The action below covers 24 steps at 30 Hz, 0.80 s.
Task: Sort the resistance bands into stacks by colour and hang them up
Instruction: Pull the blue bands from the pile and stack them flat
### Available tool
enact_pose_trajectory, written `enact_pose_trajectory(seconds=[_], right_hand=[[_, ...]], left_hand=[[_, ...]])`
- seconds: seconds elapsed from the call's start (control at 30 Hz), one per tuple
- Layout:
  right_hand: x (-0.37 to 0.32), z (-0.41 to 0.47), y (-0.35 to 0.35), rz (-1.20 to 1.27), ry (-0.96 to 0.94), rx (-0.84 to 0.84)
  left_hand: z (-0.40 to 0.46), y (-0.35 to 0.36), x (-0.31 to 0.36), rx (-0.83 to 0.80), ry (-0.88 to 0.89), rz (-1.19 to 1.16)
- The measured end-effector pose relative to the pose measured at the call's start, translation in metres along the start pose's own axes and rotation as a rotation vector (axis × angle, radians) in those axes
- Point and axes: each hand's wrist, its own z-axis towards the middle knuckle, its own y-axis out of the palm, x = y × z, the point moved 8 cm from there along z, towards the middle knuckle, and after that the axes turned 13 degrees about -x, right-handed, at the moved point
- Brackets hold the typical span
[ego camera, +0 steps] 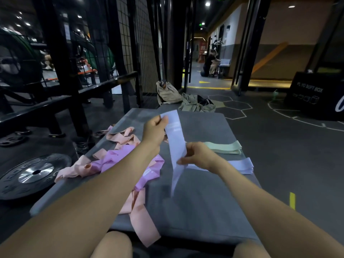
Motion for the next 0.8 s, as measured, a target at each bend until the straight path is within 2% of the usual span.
enact_pose_trajectory(seconds=[0.13, 0.3, 0.37, 0.47, 0.53, 0.7, 0.8], right_hand=[[0.035, -0.008, 0.001, -0.094, 0.105, -0.037], [0.082, -0.026, 0.0, -0.332, 0.331, -0.187], [0.094, -0.034, -0.007, -0.384, 0.36, -0.171], [0.11, -0.043, -0.029, -0.333, 0.374, -0.046], [0.124, -0.05, -0.046, -0.202, 0.407, 0.066], [0.154, -0.069, -0.097, 0.14, 0.434, 0.453], [0.165, -0.083, -0.128, 0.142, 0.447, 0.676]], left_hand=[[0.002, -0.028, -0.023, 0.174, -0.064, -0.112], [0.002, -0.051, -0.042, 0.32, -0.084, -0.2], [0.003, -0.061, -0.05, 0.39, -0.105, -0.208], [0.003, -0.061, -0.063, 0.401, -0.14, -0.197], [0.002, -0.053, -0.068, 0.393, -0.148, -0.157], [0.008, -0.03, -0.083, 0.346, -0.253, -0.03], [0.016, -0.012, -0.103, 0.299, -0.346, -0.061]])
